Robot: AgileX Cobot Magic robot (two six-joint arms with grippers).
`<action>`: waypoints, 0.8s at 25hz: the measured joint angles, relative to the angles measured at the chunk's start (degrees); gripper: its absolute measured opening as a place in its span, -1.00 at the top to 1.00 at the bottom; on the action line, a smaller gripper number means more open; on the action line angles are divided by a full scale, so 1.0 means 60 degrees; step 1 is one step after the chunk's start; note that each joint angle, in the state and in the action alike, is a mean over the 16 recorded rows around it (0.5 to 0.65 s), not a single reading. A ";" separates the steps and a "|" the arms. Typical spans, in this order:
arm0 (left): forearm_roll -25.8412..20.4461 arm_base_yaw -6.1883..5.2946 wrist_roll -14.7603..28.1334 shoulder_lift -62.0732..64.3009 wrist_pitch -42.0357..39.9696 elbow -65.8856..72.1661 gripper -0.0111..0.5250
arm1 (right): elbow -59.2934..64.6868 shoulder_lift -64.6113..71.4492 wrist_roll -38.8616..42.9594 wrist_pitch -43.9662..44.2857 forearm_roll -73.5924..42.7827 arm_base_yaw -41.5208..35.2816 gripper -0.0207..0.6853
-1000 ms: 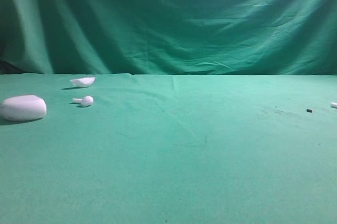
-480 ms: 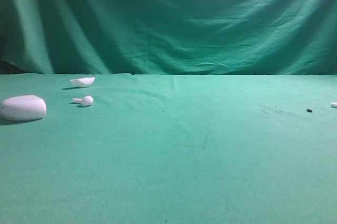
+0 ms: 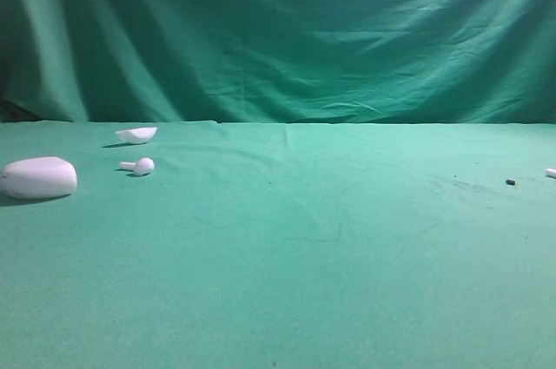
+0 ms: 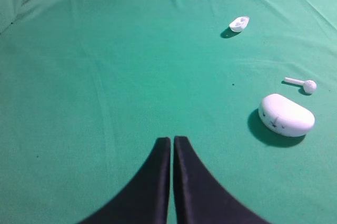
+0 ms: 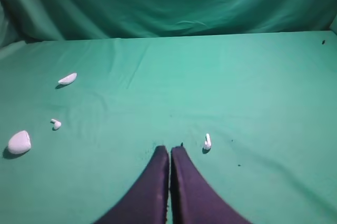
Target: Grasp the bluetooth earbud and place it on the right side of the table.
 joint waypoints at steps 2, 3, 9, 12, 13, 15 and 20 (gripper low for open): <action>0.0000 0.0000 0.0000 0.0000 0.0000 0.0000 0.96 | 0.0121 -0.0006 -0.0081 -0.0311 -0.0063 -0.0001 0.94; 0.0000 0.0000 0.0000 0.0000 0.0000 0.0000 0.96 | 0.0218 -0.0008 -0.0126 -0.0522 -0.0101 -0.0005 0.94; 0.0000 0.0000 0.0000 0.0000 0.0000 0.0000 0.96 | 0.1412 -0.0123 -0.0424 -0.2547 -0.0360 -0.0228 0.94; 0.0000 0.0000 0.0000 0.0000 0.0000 0.0000 0.96 | 0.2406 -0.0287 -0.0551 -0.3954 -0.0473 -0.0462 0.94; 0.0000 0.0000 0.0000 0.0000 0.0000 0.0000 0.96 | 0.2791 -0.0348 -0.0588 -0.4442 -0.0498 -0.0547 0.94; 0.0000 0.0000 0.0000 0.0000 0.0000 0.0000 0.96 | 0.3617 -0.0470 -0.0649 -0.5384 -0.0535 -0.0718 0.94; 0.0000 0.0000 0.0000 0.0000 0.0000 0.0000 0.96 | 0.5570 -0.0770 -0.0669 -0.7123 -0.0575 -0.1142 0.94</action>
